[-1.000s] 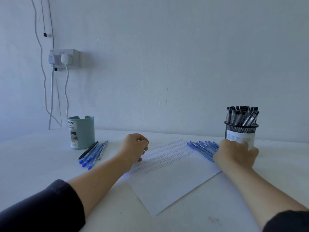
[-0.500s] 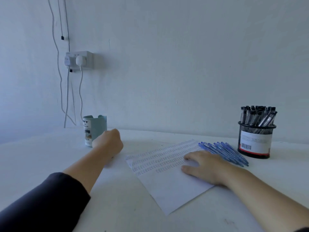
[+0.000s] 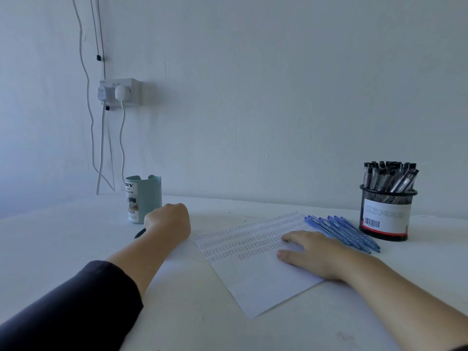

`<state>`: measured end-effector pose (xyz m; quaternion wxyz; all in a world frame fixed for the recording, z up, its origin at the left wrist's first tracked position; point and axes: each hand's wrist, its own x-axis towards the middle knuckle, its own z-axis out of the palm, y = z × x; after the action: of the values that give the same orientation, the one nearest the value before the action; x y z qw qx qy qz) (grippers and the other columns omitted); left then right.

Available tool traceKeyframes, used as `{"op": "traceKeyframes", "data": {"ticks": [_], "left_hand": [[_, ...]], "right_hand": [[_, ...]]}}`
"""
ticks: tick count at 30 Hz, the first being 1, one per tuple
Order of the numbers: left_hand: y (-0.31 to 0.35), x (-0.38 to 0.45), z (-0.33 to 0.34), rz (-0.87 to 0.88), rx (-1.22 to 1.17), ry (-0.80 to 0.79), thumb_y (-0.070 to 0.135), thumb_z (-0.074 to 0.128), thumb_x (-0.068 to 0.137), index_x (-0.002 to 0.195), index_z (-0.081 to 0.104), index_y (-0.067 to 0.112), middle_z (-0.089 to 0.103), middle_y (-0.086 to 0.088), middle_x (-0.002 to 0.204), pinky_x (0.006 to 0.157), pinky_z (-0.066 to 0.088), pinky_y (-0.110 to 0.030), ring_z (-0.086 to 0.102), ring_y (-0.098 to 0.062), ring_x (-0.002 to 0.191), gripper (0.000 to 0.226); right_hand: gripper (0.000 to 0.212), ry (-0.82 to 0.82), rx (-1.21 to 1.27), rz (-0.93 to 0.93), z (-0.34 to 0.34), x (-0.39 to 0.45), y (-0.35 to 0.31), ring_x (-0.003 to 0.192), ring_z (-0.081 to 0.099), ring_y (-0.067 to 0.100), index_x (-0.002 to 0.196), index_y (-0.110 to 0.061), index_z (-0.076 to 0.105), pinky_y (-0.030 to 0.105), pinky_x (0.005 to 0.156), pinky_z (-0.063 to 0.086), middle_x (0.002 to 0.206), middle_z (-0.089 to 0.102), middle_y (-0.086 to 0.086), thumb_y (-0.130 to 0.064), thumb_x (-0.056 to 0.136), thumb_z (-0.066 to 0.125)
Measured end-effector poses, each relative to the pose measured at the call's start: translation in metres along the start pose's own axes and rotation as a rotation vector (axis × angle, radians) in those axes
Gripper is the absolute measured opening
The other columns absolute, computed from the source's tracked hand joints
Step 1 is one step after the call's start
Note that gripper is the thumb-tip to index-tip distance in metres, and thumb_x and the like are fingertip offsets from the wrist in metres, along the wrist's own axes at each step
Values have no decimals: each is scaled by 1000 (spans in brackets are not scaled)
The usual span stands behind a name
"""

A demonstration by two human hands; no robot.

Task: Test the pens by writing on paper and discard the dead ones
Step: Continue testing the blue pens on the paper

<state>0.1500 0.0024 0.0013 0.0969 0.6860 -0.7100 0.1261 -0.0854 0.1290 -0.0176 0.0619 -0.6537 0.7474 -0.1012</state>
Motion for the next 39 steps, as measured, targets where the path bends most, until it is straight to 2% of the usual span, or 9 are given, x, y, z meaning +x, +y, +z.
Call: {"op": "traceKeyframes", "data": {"ticks": [9,13,16,20,22,25,28,34,39], "left_hand": [[3,-3,-8,-46,-156,118,12,47,93,94,54,12,57,-4,86,66,43,-31,58,-26,87,7],[7,1,-9,4,-820,253,13,58,89,80,61,9,63,-5,73,56,44,-26,56,-19,64,10],[19,-9,-16,54,-1388,67,4,69,82,73,64,6,62,-4,63,48,39,-23,44,-12,52,9],[35,-22,-22,103,-1670,-136,4,72,81,71,64,6,58,-3,56,44,40,-20,46,-11,51,12],[43,-28,-22,106,-1781,-188,6,69,84,74,62,6,55,-3,57,42,39,-19,44,-11,51,12],[54,-34,-23,67,-1936,-243,10,65,88,77,60,6,48,-3,58,40,36,-18,40,-12,52,13],[55,-36,-21,43,-2003,-292,14,63,90,80,58,6,46,-3,61,41,36,-18,37,-12,53,14],[67,-49,-13,239,-1750,-463,10,61,91,82,63,7,60,-5,72,46,42,-23,52,-13,59,10],[70,-50,-14,183,-1756,-376,17,54,96,76,58,6,61,-3,62,46,45,-22,58,-13,53,23]], "right_hand": [[59,6,-19,22,-3,-4,-1,139,30,17,143,-34,34,38,114,22,151,34,-9,-62,91,39],[64,87,-34,7,-2,-3,-3,141,28,16,147,-31,26,38,114,23,153,32,-8,-59,92,43],[68,199,4,-27,-3,-1,-2,140,28,17,150,-28,17,40,113,24,154,29,-7,-53,93,46],[67,282,92,-98,-5,-3,-9,136,33,20,151,-27,12,41,112,26,152,31,-4,-47,96,44],[55,304,114,-120,-6,-3,-14,121,47,19,147,-26,22,38,106,31,139,47,-4,-42,99,42],[29,362,119,-163,-4,-2,-19,88,47,15,127,-22,47,31,84,34,83,53,-13,-33,101,41],[18,369,127,-184,-2,-1,-23,80,43,14,107,-18,54,29,76,29,69,43,-15,-30,101,41],[18,335,116,-214,-3,-4,-31,72,44,20,91,-20,38,32,70,28,70,44,-8,-34,100,41],[35,286,-26,-206,-1,-3,-34,63,39,13,70,-23,31,35,79,29,66,43,-7,-39,101,33]]}}
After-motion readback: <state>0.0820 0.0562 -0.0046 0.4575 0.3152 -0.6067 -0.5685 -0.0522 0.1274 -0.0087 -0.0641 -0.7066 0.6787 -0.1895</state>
